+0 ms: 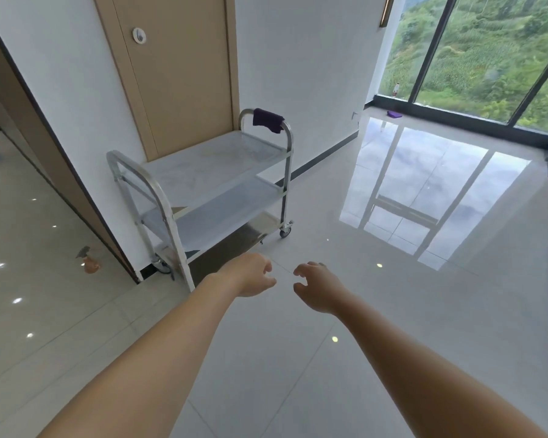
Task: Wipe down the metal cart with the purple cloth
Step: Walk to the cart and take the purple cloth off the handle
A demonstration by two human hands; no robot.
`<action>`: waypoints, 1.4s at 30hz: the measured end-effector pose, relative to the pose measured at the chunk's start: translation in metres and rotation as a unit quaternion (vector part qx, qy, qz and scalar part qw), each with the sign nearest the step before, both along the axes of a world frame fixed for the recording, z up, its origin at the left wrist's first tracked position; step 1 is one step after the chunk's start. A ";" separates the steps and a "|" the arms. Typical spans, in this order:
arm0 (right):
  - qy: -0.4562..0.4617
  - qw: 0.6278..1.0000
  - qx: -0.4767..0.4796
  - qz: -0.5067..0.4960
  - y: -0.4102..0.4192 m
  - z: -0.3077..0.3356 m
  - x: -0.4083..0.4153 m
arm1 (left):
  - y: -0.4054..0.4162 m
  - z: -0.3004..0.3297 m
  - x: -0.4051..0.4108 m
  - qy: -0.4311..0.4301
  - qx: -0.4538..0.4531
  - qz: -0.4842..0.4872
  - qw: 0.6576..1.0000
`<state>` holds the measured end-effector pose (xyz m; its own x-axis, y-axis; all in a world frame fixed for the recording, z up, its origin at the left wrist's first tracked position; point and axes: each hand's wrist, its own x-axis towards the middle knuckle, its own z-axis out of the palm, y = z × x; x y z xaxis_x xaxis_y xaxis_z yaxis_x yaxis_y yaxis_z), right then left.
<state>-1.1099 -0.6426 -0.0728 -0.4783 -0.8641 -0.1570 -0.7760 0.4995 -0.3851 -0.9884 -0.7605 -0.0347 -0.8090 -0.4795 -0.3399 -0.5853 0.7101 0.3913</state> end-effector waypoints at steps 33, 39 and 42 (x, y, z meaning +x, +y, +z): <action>-0.042 0.999 0.008 0.009 -0.433 -0.017 -0.313 | -0.438 -0.015 -0.313 -0.009 -0.036 -0.006 0.999; -0.057 0.998 -0.006 0.031 -0.506 -0.026 -0.378 | -0.499 -0.029 -0.360 -0.026 -0.028 0.030 0.999; -0.058 0.997 -0.002 0.053 -0.543 -0.034 -0.424 | -0.534 -0.036 -0.398 -0.039 -0.025 0.054 0.997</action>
<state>-1.5336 -1.1856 -0.1064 -0.3631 -0.9095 -0.2024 -0.7747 0.4154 -0.4768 -1.3868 -1.2941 -0.0704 -0.7237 -0.5809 -0.3726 -0.6869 0.6585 0.3075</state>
